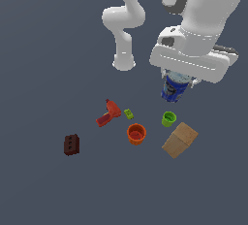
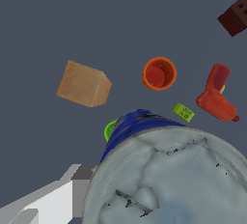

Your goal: Pick up a designated object from a clutter of objects.

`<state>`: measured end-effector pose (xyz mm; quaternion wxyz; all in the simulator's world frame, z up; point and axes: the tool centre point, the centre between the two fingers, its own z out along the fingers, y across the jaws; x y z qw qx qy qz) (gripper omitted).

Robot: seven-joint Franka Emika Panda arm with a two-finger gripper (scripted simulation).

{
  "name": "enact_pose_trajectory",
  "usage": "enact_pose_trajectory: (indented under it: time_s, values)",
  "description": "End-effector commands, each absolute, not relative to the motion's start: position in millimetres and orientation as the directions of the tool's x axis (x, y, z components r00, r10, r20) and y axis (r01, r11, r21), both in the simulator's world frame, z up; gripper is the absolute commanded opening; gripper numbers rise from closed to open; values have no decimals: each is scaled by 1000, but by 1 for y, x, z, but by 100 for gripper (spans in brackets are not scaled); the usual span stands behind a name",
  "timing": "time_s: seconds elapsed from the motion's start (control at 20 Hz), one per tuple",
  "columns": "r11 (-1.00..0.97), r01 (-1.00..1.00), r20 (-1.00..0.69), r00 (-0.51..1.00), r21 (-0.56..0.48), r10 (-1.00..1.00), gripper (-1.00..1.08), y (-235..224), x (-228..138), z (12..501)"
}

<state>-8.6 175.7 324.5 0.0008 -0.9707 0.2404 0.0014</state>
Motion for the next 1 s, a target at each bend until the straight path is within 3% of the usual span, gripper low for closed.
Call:
enact_pose_trajectory:
  time_s: [0.0,0.5,0.95]
  values:
    - [-884,-467,-1,884,-3,-467,-100,175,-1,349]
    - [-883,-469,0,883,-1,-469,-100,175,24,421]
    - [-883,-469,0,883,0,-469,-100,175,36,452]
